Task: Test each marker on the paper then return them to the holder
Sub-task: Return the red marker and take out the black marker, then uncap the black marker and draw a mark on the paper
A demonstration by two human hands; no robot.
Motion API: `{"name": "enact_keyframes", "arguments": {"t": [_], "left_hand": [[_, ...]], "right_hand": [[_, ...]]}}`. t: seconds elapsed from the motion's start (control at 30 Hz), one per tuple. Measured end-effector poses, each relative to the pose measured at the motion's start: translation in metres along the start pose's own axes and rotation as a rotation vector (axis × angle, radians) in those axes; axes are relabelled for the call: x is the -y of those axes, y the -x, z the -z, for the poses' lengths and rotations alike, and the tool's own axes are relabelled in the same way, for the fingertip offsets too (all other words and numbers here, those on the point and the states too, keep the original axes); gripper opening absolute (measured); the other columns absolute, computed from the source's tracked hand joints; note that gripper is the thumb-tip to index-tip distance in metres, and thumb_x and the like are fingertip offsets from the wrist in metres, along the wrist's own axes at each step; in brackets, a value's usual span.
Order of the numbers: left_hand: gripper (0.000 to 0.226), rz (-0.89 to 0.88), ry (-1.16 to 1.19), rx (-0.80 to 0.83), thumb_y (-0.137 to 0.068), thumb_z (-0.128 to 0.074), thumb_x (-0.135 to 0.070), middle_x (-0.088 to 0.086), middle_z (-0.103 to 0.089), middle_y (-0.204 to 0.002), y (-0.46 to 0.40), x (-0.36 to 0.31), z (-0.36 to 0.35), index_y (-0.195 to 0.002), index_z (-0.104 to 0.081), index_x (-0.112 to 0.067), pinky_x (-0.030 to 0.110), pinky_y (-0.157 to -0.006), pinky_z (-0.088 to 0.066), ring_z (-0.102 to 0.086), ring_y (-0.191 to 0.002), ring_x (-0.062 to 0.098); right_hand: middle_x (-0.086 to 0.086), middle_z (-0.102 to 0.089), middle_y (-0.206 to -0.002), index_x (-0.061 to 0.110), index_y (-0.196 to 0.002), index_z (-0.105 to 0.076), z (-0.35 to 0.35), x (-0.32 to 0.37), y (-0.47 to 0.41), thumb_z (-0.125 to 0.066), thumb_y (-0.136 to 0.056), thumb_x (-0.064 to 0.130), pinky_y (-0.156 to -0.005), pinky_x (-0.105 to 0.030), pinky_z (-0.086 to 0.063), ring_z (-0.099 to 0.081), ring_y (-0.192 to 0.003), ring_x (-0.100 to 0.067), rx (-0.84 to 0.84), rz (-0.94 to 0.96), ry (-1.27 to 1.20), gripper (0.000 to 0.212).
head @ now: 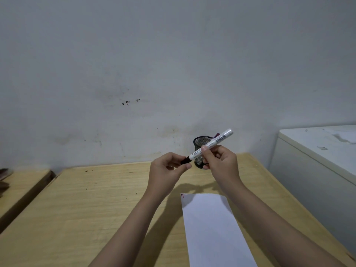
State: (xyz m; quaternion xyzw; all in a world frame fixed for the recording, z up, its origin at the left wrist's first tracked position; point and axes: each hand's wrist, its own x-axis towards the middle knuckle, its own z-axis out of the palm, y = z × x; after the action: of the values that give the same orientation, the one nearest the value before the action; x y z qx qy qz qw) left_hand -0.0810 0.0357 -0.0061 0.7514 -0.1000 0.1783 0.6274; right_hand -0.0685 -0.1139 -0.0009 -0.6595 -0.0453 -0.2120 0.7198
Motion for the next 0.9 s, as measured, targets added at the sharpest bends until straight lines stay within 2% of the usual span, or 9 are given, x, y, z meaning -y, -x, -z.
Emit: {"name": "enact_keyframes", "arguments": {"t": [0.2,0.37,0.43,0.5,0.57,0.63,0.7,0.83,0.9], "left_hand": [[0.009,-0.051,-0.039,0.06,-0.074,-0.075,-0.009,-0.008,-0.072,-0.07,0.003,0.003,-0.006,-0.077,-0.074,-0.018,0.014,-0.065,-0.049,-0.063,-0.063,0.001],[0.011,0.01,0.04,0.137,-0.08,-0.068,-0.004,-0.007,-0.068,-0.059,-0.001,0.008,-0.004,-0.076,-0.071,-0.014,0.024,-0.067,-0.05,-0.061,-0.061,0.007],[0.015,0.015,0.027,0.141,-0.082,-0.066,-0.004,-0.007,-0.067,-0.058,-0.004,0.014,-0.001,-0.075,-0.07,-0.016,0.024,-0.067,-0.049,-0.06,-0.061,0.007],[0.01,0.028,0.004,0.116,-0.082,-0.067,-0.006,-0.004,-0.068,-0.067,-0.006,0.021,0.004,-0.077,-0.07,-0.015,0.022,-0.067,-0.047,-0.059,-0.065,0.006],[0.004,0.055,-0.065,0.087,-0.078,-0.071,-0.009,0.001,-0.068,-0.076,-0.009,0.027,0.01,-0.081,-0.071,-0.012,0.016,-0.066,-0.046,-0.057,-0.068,0.007],[0.008,0.105,-0.133,0.09,-0.075,-0.073,-0.007,0.002,-0.061,-0.074,-0.014,0.032,0.014,-0.082,-0.071,-0.01,0.01,-0.06,-0.044,-0.053,-0.065,0.009],[0.011,0.177,-0.218,0.133,-0.073,-0.071,-0.003,0.002,-0.056,-0.07,-0.021,0.037,0.014,-0.08,-0.069,-0.011,0.011,-0.055,-0.043,-0.05,-0.061,0.011],[0.013,0.244,-0.516,0.315,-0.074,-0.063,-0.003,-0.002,-0.059,-0.066,-0.037,0.049,0.007,-0.08,-0.07,-0.012,0.011,-0.048,-0.04,-0.053,-0.058,0.011],[0.016,0.25,-0.617,0.393,-0.075,-0.06,-0.003,-0.003,-0.062,-0.069,-0.043,0.054,0.001,-0.083,-0.072,-0.01,0.012,-0.051,-0.042,-0.057,-0.062,0.011]], "right_hand": [[-0.005,-0.063,-0.063,-0.006,-0.085,-0.065,-0.001,-0.01,0.004,-0.066,-0.085,0.02,-0.054,-0.023,-0.053,-0.057,-0.051,-0.005,0.078,-0.055,0.04,0.026],[-0.01,-0.068,-0.072,0.002,-0.082,-0.065,0.003,-0.01,0.006,-0.062,-0.087,0.014,-0.059,-0.023,-0.055,-0.061,-0.06,-0.011,0.106,0.008,0.034,0.013],[-0.014,-0.068,-0.08,0.001,-0.087,-0.063,0.006,-0.008,0.005,-0.061,-0.089,0.013,-0.06,-0.02,-0.055,-0.064,-0.069,-0.017,0.052,0.019,-0.015,0.013],[-0.007,-0.069,-0.077,0.007,-0.082,-0.062,0.012,-0.005,0.001,-0.061,-0.089,0.014,-0.057,-0.017,-0.054,-0.064,-0.067,-0.01,-0.033,0.012,-0.07,0.01],[0.006,-0.069,-0.066,0.012,-0.078,-0.061,0.018,-0.004,0.0,-0.061,-0.089,0.014,-0.055,-0.016,-0.053,-0.064,-0.06,-0.002,-0.072,0.006,-0.079,0.011],[0.012,-0.069,-0.056,0.012,-0.076,-0.061,0.021,-0.006,0.003,-0.06,-0.089,0.012,-0.054,-0.015,-0.053,-0.063,-0.057,0.002,-0.062,0.001,-0.074,0.013],[0.016,-0.068,-0.054,0.013,-0.074,-0.061,0.023,-0.009,0.008,-0.06,-0.089,0.011,-0.054,-0.013,-0.052,-0.063,-0.056,0.003,-0.048,-0.003,-0.068,0.015],[0.014,-0.069,-0.055,0.014,-0.074,-0.062,0.026,-0.015,0.013,-0.061,-0.088,0.012,-0.055,-0.015,-0.053,-0.062,-0.055,0.0,-0.045,-0.044,-0.071,0.013],[0.009,-0.068,-0.056,0.013,-0.075,-0.064,0.029,-0.019,0.015,-0.063,-0.087,0.012,-0.056,-0.017,-0.053,-0.061,-0.057,-0.003,-0.041,-0.066,-0.059,0.012]]}}
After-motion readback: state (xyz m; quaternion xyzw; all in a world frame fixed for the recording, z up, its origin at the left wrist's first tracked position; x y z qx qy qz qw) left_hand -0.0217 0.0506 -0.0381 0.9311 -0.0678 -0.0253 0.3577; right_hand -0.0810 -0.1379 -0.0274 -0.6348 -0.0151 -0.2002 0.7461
